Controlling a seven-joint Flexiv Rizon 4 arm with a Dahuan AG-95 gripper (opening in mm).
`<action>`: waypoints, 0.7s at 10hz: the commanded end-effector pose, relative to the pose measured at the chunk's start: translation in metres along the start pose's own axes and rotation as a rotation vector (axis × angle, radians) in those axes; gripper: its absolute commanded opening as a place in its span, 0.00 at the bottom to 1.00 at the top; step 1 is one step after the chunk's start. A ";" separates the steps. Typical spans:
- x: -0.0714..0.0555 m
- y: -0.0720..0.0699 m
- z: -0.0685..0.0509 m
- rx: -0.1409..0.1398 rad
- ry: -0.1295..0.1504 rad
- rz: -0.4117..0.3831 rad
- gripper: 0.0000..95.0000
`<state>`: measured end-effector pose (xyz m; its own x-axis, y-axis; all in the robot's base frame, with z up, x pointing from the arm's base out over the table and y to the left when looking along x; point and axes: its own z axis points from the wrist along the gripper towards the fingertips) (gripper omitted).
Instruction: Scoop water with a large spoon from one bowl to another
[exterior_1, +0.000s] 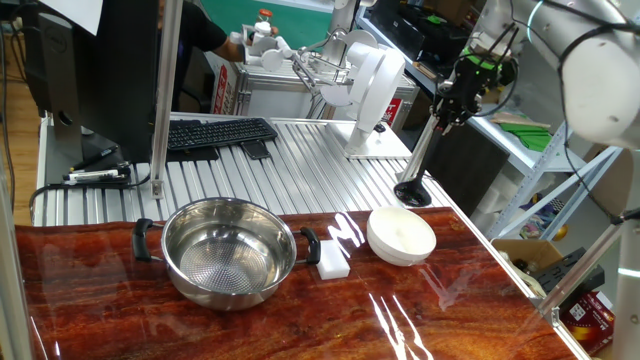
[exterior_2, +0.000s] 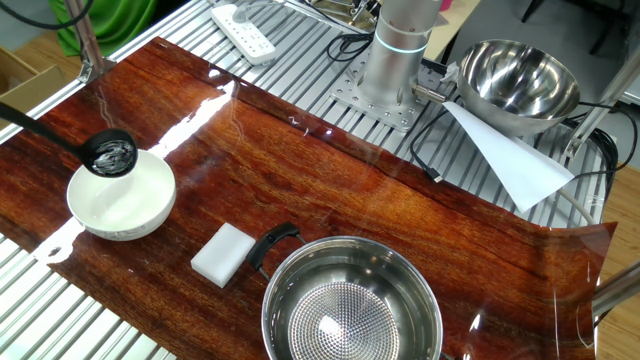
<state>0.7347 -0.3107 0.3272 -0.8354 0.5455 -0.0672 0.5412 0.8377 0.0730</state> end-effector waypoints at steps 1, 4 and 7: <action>-0.002 0.000 -0.003 0.004 0.017 0.005 0.00; -0.003 0.000 -0.007 0.007 0.020 -0.008 0.00; -0.003 0.000 -0.008 0.007 0.025 -0.011 0.00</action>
<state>0.7399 -0.3145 0.3385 -0.8448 0.5342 -0.0305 0.5316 0.8444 0.0665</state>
